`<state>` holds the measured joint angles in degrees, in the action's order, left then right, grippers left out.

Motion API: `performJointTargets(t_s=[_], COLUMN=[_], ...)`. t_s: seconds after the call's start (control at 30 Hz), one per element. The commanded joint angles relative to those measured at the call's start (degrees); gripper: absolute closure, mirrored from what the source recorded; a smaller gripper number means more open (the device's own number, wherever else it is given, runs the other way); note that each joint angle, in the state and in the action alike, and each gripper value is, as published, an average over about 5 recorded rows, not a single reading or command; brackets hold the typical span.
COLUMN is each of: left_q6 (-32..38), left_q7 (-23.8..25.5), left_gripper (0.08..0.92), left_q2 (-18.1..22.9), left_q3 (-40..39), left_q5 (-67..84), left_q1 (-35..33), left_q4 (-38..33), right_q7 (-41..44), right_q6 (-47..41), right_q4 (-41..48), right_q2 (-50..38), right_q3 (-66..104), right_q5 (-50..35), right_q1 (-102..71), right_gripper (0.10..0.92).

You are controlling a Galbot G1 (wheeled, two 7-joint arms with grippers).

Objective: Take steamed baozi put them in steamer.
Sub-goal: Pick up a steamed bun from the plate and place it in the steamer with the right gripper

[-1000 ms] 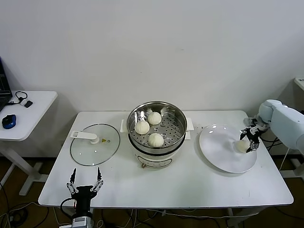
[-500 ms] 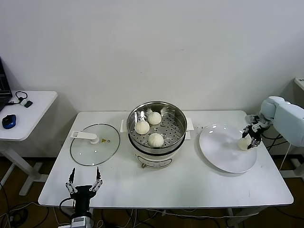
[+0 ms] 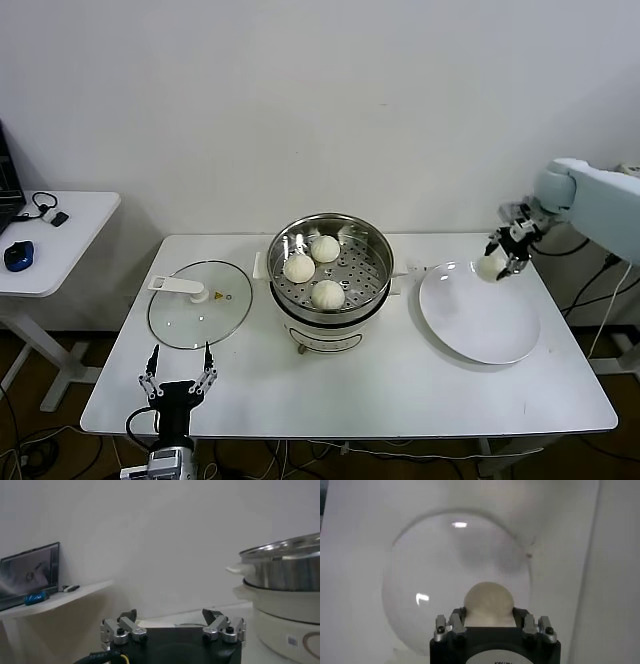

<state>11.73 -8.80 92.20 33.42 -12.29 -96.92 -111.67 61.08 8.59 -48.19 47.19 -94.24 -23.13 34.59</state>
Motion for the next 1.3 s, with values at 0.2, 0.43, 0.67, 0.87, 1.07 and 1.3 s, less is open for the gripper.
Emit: performJointTargets(t_s=[0.2,0.43,0.67,0.87,1.07,1.3], left_q6=[-0.82,-1.02,-1.07,-0.92,-0.90,-0.95], left_q7=[0.71,0.90,0.96,0.89,0.79,0.78], left_gripper=[0.177,0.177,0.177,0.177,0.177,0.177], left_q2=[-0.05,-0.09,-0.21,-0.11,-0.06,0.00], left_q3=[-0.74,-1.13,-0.65,-0.12,0.65,1.18], left_q5=[0.82,1.01,1.33,1.37,1.38,1.38], left_q1=[-0.19,-0.69,-1.25,-1.89,-1.91,-1.53], left_q4=[-1.26,-2.65,-3.48,-3.84,-3.56,-2.90], right_q7=[-5.63,-8.62,-10.86,-11.73,-12.18,-11.98], right_q6=[-11.92,-15.91,-18.39,-18.96,-19.00,-18.94], right_q4=[-24.91,-26.24,-24.63,-19.34,-14.44,-12.41], right_q2=[10.34,16.63,20.30,21.92,22.84,23.41], right_q3=[-22.19,-20.40,-16.96,-13.98,-11.15,-9.67], right_q5=[-29.42,-34.53,-34.58,-31.58,-29.28,-27.65], right_q1=[30.77,30.58,24.05,15.62,9.08,5.42], right_gripper=[0.389,0.387,0.375,0.365,0.368,0.364])
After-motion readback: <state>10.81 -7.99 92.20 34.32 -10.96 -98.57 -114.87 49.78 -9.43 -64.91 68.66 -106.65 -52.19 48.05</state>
